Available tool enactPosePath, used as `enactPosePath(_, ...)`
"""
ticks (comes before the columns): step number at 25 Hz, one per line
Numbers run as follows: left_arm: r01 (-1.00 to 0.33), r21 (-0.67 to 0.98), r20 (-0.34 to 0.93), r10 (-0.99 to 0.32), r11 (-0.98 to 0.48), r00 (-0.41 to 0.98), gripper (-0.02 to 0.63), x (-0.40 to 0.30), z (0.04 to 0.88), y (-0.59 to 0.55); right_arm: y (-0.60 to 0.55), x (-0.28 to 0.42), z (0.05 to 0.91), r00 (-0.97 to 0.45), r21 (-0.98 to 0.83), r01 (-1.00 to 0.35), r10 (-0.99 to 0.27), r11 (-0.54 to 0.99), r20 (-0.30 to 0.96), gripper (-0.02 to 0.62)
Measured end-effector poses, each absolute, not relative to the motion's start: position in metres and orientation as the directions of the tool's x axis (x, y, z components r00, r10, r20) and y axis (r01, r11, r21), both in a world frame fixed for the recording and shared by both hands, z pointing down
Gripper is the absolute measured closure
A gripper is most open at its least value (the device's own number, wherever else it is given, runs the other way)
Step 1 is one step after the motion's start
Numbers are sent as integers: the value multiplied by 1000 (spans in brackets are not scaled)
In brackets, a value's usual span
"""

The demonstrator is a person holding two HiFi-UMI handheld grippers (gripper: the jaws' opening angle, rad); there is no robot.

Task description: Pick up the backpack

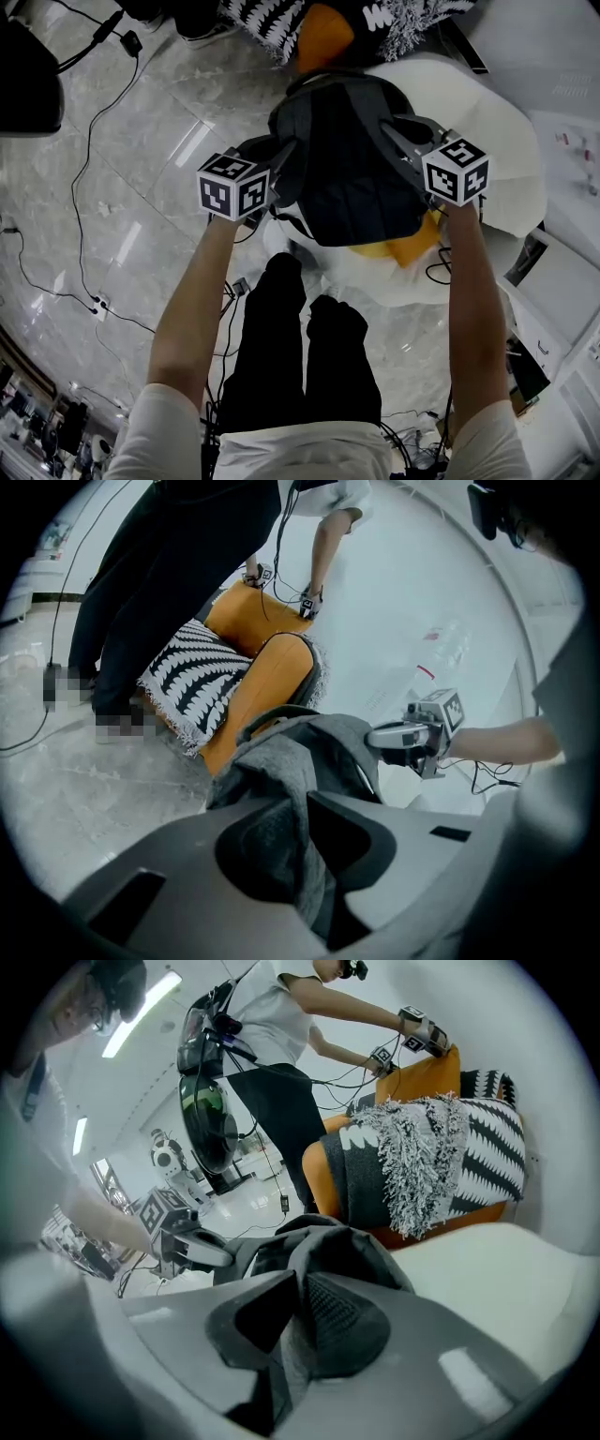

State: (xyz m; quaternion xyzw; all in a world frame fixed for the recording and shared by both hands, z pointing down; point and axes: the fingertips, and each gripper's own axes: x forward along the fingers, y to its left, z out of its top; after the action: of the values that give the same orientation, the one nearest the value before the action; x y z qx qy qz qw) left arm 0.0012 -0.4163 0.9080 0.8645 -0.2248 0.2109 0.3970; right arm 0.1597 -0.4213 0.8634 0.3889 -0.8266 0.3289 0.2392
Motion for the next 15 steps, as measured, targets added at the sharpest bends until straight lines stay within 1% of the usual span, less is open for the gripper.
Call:
enactPosePath(6,-563,582,556,-217,-587,802,577,-5,887,-404,-405,154,845,-583,-351,-796,-473,492,660,558)
enactPosePath(11,-567,562,572,-213,-602,792,574,-7,869,-389,-391,150,825,-599,-382,-790,-467,480,651,561)
enactPosePath(15,-580,569,577,-220,-583,787,575,-11,852,-373,-374,146,809,-612,-407,-784,-470,469,637,563)
